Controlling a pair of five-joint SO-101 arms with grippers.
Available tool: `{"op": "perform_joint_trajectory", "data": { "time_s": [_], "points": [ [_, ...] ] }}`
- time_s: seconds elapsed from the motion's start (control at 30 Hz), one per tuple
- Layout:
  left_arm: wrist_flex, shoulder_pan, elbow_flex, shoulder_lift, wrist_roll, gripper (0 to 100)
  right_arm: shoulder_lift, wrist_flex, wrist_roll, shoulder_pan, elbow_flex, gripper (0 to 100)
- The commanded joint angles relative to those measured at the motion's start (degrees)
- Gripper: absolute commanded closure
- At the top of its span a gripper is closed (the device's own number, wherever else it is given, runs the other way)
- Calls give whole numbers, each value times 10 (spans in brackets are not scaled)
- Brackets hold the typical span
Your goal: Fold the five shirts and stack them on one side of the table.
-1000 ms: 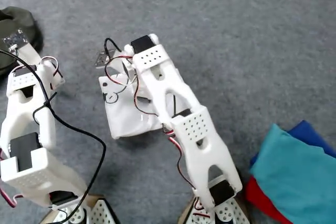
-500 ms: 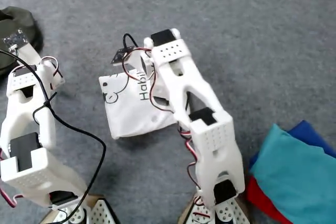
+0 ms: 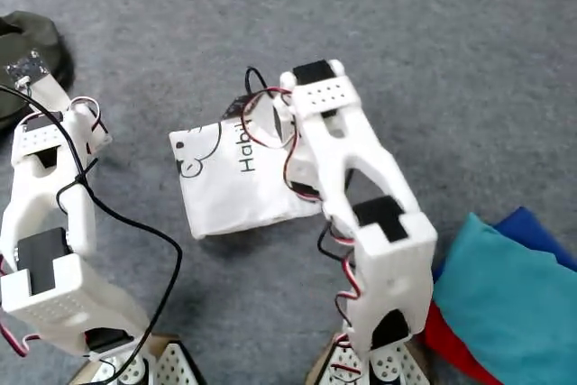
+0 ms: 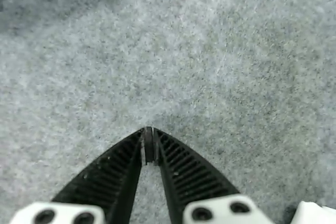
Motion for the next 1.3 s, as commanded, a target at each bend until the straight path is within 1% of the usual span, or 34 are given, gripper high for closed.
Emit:
{"op": "perform_joint_trajectory", "data": {
  "time_s": [0.0,0.1,0.2,0.3,0.43,0.5,0.57,0.67,0.8,0.9,1.0,1.17,1.27],
  "points": [
    [-11,0,-5,-6,3,979,-76,-22,6,9,51,993],
    [-11,1,-5,-6,3,979,-106,-48,6,9,65,993],
    [-12,18,-2,-6,1,979,-111,-77,-7,10,12,993],
    [-9,46,15,-11,0,980,-60,-84,-49,24,-101,992],
    [6,73,16,-29,0,980,65,-40,-79,23,-286,993],
    [38,81,5,-63,0,980,131,-13,-91,22,-385,993],
    [73,105,1,-93,1,980,184,25,-94,15,-482,993],
    [113,148,-3,-126,3,980,230,31,-96,15,-564,993],
    [137,197,-4,-127,10,980,252,23,-98,13,-593,993],
    [134,222,-4,-102,47,980,272,11,-98,23,-601,993],
    [137,239,-20,-70,61,980,297,-9,-98,34,-604,993],
    [134,243,-49,6,61,978,349,-62,-95,61,-604,993],
    [127,229,-77,73,60,979,370,-92,-94,70,-604,993]
  ]
}}
